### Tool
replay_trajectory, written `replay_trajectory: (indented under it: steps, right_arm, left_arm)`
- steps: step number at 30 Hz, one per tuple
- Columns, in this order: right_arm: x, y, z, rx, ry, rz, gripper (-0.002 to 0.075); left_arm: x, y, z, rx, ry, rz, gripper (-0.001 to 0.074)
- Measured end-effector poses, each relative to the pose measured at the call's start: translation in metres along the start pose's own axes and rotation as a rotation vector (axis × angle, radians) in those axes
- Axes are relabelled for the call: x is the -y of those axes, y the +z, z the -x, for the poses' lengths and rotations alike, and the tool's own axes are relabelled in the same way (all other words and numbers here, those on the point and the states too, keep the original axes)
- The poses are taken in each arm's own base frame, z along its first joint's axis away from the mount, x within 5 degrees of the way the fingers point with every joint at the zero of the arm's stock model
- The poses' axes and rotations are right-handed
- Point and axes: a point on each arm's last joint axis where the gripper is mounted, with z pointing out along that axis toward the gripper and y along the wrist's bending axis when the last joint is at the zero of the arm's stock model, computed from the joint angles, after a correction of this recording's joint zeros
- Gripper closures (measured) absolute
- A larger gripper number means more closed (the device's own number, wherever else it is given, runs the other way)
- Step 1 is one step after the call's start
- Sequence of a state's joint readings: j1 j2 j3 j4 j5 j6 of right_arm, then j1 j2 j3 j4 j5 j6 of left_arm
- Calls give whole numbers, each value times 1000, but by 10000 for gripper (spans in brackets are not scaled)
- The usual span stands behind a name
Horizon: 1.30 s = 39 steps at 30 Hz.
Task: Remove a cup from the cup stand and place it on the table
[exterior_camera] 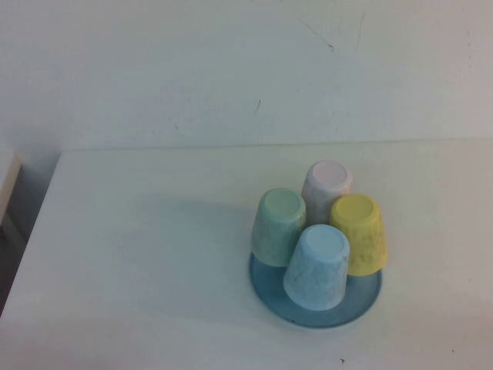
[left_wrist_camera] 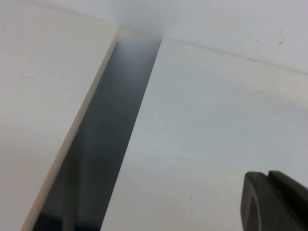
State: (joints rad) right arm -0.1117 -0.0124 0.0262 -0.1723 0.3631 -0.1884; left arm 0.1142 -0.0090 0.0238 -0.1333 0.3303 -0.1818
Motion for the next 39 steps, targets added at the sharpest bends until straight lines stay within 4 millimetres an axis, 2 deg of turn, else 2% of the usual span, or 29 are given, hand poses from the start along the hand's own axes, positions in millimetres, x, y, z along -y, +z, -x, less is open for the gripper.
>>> replay_trajectory:
  steps: [5, 11, 15, 19, 21, 26, 28, 35, 39]
  right_arm:
    - [-2, 0, 1, 9, 55, 24, 697]
    - [-11, -1, 11, 103, 399, 148, 697]
    - [-12, -3, 17, 131, 488, 177, 696]
    - [-4, -17, 42, 191, 544, 193, 697]
    - [1, -32, 61, 206, 574, 223, 697]
    - [11, -70, 95, 232, 515, 265, 697]
    - [14, -77, 103, 239, 478, 263, 697]
    - [12, -62, 108, 132, 348, 298, 697]
    - [6, -60, 110, 140, 179, 351, 697]
  left_arm:
    - [0, 0, 0, -2, 0, 0, 738]
    - [0, 0, 0, -2, 0, 0, 738]
    - [0, 0, 0, -2, 0, 0, 738]
    - [0, 0, 0, -2, 0, 0, 738]
    - [0, 0, 0, -2, 0, 0, 738]
    - [0, 0, 0, -1, 0, 0, 738]
    - [0, 0, 0, -1, 0, 0, 738]
    - [0, 0, 0, -2, 0, 0, 738]
    - [0, 0, 0, -2, 0, 0, 738]
